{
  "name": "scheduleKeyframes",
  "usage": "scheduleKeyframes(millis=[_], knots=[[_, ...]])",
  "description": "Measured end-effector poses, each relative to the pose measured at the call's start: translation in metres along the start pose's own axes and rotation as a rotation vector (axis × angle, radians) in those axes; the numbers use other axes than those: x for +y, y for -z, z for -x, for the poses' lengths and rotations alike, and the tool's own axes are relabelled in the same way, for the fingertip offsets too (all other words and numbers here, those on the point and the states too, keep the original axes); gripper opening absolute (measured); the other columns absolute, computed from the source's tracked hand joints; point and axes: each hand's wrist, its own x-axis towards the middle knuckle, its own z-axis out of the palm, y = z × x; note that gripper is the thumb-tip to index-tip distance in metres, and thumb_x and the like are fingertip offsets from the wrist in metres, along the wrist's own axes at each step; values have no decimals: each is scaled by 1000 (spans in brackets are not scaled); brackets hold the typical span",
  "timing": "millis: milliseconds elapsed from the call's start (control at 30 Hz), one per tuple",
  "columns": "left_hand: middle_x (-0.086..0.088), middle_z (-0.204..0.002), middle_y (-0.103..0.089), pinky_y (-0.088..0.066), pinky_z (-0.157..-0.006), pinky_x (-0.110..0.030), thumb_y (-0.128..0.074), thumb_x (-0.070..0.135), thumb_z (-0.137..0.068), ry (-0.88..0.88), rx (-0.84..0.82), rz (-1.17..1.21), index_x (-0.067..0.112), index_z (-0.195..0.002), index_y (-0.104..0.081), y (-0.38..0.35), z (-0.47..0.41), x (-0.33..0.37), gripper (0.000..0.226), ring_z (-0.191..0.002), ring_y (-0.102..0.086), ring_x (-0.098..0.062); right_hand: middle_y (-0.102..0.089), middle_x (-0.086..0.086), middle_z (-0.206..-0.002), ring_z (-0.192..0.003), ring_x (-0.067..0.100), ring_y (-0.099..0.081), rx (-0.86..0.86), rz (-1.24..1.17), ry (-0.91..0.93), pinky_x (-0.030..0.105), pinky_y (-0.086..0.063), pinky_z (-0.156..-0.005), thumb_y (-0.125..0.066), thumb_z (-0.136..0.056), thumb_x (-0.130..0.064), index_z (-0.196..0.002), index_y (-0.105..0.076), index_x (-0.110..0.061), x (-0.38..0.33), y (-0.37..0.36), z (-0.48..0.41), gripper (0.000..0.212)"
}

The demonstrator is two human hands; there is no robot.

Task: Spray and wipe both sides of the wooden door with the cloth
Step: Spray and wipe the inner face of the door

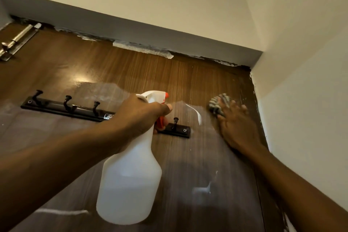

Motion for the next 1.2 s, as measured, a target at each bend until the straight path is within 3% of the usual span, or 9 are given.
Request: scheduleKeyframes(millis=[200, 300, 367, 433, 533, 700, 900, 1100, 1200], knots=[[-5, -75, -73, -56, -71, -38, -66, 30, -83, 1, 37, -9, 12, -122, -54, 24, 12, -7, 46, -76, -70, -23, -8, 4, -166, -152, 29, -8, 16, -38, -228, 51, -10, -123, -20, -105, -47, -158, -11, -28, -26, 1, -55, 57], [-6, -77, -73, -55, -68, -36, -66, 30, -82, 15, 68, -17, 10, -111, -59, 35, 11, -7, 36, -73, -69, -21, -1, -7, -165, -152, 19, -1, -63, -86, 120, 43, -3, -122, -21, -106, -47, -156, -8, -40, -78, 0, -68, 52], [-6, -76, -73, -56, -69, -37, -66, 30, -83, 20, 78, -2, 12, -116, -57, 42, 14, -10, 38, -74, -70, -21, 5, -10, -162, -150, 10, 8, -161, -92, 373, 31, 5, -120, -16, -105, -50, -151, -3, -46, -85, -1, -60, 48], [-6, -76, -73, -56, -69, -36, -65, 29, -84, 30, 79, 2, 15, -124, -53, 47, 18, -17, 44, -75, -70, -21, 6, -12, -162, -150, 5, 13, -243, -106, 514, 32, 6, -121, -11, -102, -55, -148, -5, -51, -61, 2, -46, 47], [-7, -76, -73, -57, -71, -36, -66, 26, -83, 39, 78, -4, 18, -127, -53, 52, 28, -28, 46, -75, -71, -21, -2, -9, -165, -152, 8, 6, -275, -33, 611, 39, -7, -123, -13, -101, -57, -150, -7, -55, -13, 6, -26, 49], [-10, -79, -69, -50, -54, -21, -70, 24, -80, 53, 130, -120, 16, -128, -52, 49, 36, -37, 52, -62, -66, -14, 6, -10, -163, -150, 13, 3, -154, -21, 437, 44, -19, -122, -18, -100, -54, -150, -2, -54, -27, 9, -37, 53], [-7, -81, -68, -43, -43, -11, -68, 25, -82, 69, 154, -136, 11, -128, -50, 47, 32, -41, 51, -57, -64, -9, -28, 5, -160, -148, 26, -21, -215, -178, 546, 50, -29, -116, -60, -96, -17, -138, -45, -39, -105, 3, -77, 50], [-4, -72, -72, -51, -61, -30, -65, 35, -83, 144, 142, -99, 20, -89, -56, 69, 37, -47, 18, -59, -64, -11, -33, -1, -154, -145, 25, -26, -334, -145, 777, 48, -33, -111, -67, -89, -9, -140, -41, -45, -53, 19, -53, 68], [-5, -75, -71, -51, -59, -27, -66, 32, -83, 148, 140, -99, 16, -96, -57, 86, 42, -46, 23, -65, -66, -13, -38, 3, -153, -142, 32, -35, -259, -85, 794, 53, -40, -107, -67, -87, -12, -140, -41, -45, -58, 24, -62, 68]])
